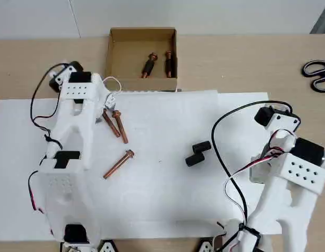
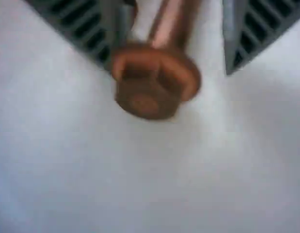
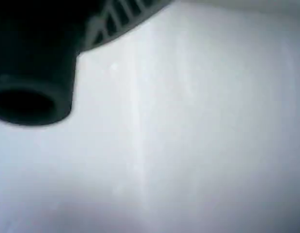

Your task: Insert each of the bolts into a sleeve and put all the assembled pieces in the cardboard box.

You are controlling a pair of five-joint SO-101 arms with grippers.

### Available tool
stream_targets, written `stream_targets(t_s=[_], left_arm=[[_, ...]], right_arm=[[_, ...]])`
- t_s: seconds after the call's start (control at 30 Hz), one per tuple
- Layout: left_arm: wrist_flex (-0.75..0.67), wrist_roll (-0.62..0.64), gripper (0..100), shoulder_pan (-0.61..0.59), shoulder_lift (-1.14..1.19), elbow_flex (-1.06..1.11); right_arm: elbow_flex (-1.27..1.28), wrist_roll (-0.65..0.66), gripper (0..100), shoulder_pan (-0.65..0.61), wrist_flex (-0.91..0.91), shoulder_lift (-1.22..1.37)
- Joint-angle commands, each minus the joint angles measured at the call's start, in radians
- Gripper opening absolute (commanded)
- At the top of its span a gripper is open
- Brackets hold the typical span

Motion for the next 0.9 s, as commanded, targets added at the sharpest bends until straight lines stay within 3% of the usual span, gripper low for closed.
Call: stream_targets(t_s=[0.0, 0.7, 0.87], left_arm=[[-0.002, -0.009, 1, 0.005, 0.02, -0.002], [0.135, -0.009, 1, 0.005, 0.041, -0.013], [0.298, -0.011, 1, 0.005, 0.008, -0.205]], right_arm=[[-0.006, 0.008, 0.3, 0.002, -0.012, -0.022], [-0.006, 0.008, 0.3, 0.002, -0.008, -0.028], [-0.011, 0.008, 0.3, 0.001, -0.002, -0.03]])
